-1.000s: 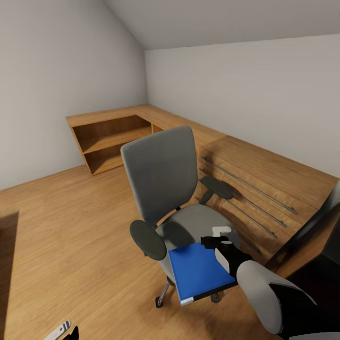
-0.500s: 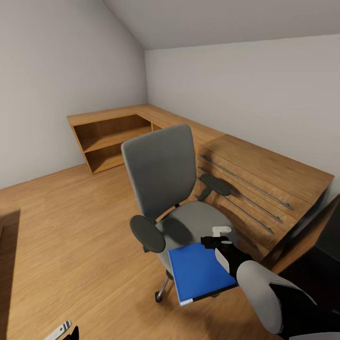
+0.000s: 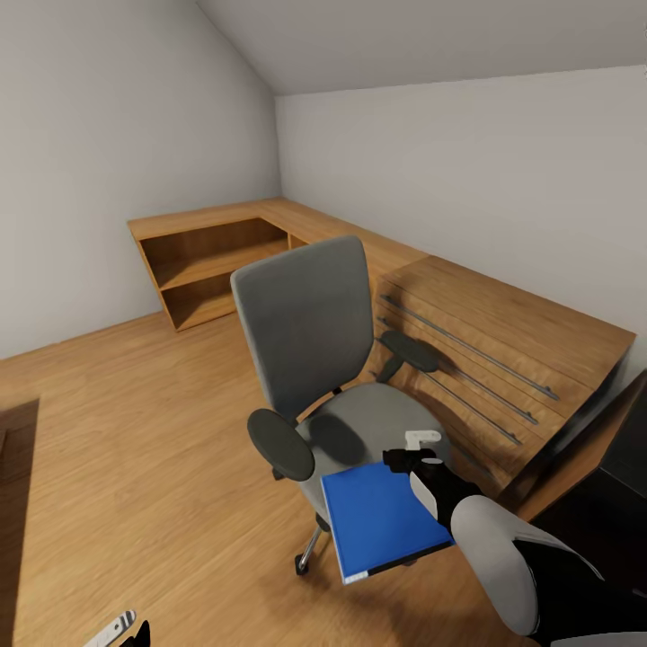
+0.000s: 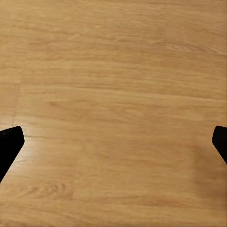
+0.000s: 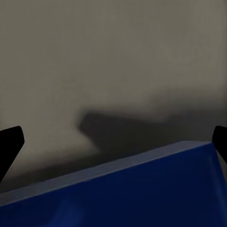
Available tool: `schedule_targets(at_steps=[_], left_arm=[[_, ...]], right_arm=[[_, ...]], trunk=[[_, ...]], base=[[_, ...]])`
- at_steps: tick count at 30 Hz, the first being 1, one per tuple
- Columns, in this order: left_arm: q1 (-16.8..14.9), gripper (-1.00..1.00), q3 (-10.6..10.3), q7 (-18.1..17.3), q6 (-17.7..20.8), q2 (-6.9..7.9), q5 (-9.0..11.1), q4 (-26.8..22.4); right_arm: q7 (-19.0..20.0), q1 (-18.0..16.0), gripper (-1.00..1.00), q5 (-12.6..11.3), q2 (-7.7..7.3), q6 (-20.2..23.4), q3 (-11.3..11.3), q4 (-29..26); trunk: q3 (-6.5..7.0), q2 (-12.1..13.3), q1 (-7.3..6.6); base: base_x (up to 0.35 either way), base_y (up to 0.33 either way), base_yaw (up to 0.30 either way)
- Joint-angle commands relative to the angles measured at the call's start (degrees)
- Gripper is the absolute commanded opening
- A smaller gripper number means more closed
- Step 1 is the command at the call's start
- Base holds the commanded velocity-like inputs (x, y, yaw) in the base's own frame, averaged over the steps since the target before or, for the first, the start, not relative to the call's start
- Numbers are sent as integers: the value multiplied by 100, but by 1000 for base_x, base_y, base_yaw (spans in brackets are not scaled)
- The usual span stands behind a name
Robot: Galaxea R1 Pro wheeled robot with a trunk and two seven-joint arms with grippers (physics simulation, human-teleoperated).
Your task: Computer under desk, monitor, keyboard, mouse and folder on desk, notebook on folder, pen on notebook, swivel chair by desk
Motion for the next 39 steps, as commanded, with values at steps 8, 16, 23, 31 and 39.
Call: schedule_targets(at_steps=[8, 16, 23, 31, 39], left_arm=[[-2, 100, -19, 17, -21, 0, 56, 0], [-2, 100, -15, 21, -21, 0, 59, 0], [-4, 100, -19, 23, -21, -5, 60, 99], [-3, 100, -22, 23, -21, -11, 62, 141], [-1, 100, -22, 23, -21, -14, 63, 165]], right_arm=[[-9, -1, 100, 60, 0, 31, -41, -16], [-16, -1, 100, 52, 3, 19, -41, -30], [-16, -1, 100, 51, 4, 17, -48, -70], [-3, -1, 100, 23, 14, 47, -49, -806], [-2, -4, 100, 16, 15, 69, -59, -1018]], trunk=[[-4, -2, -1], [-4, -2, -1], [-4, -2, -1], [-4, -2, -1], [-4, -2, -1]], base=[[0, 0, 0], [0, 0, 0], [0, 0, 0], [0, 0, 0], [0, 0, 0]])
